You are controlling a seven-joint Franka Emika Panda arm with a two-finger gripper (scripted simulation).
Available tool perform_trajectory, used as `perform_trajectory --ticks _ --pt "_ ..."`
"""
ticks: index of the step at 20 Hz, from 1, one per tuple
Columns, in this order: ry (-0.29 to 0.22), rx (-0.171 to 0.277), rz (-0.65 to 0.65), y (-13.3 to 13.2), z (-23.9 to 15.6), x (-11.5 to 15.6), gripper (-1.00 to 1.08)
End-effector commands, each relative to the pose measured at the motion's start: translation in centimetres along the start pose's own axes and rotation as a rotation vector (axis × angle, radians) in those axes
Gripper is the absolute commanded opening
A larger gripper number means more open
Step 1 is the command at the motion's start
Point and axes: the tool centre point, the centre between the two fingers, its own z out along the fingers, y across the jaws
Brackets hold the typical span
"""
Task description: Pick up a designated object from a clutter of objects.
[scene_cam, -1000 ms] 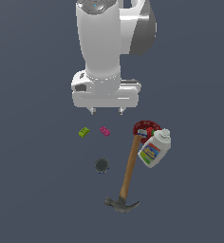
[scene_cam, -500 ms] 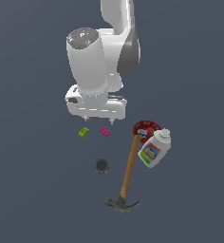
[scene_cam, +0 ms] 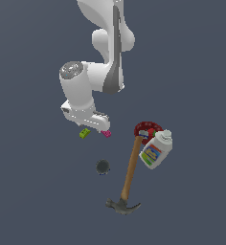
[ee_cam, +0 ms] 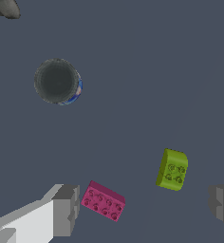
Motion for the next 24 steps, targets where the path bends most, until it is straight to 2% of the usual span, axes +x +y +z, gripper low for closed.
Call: perform_trajectory --ticks 1,7,12,24 --pt "0.004 -0.005 0.058 1.8 2.0 -0.6 1.00" --pt "0.011 -0.017 0.163 5.1 5.3 -2.0 1.00" --pt "0.015 -0.026 0.216 6.7 6.9 -2.9 1.00" --pt "0.016 -0.029 0.235 7.4 8.1 -3.3 1.00"
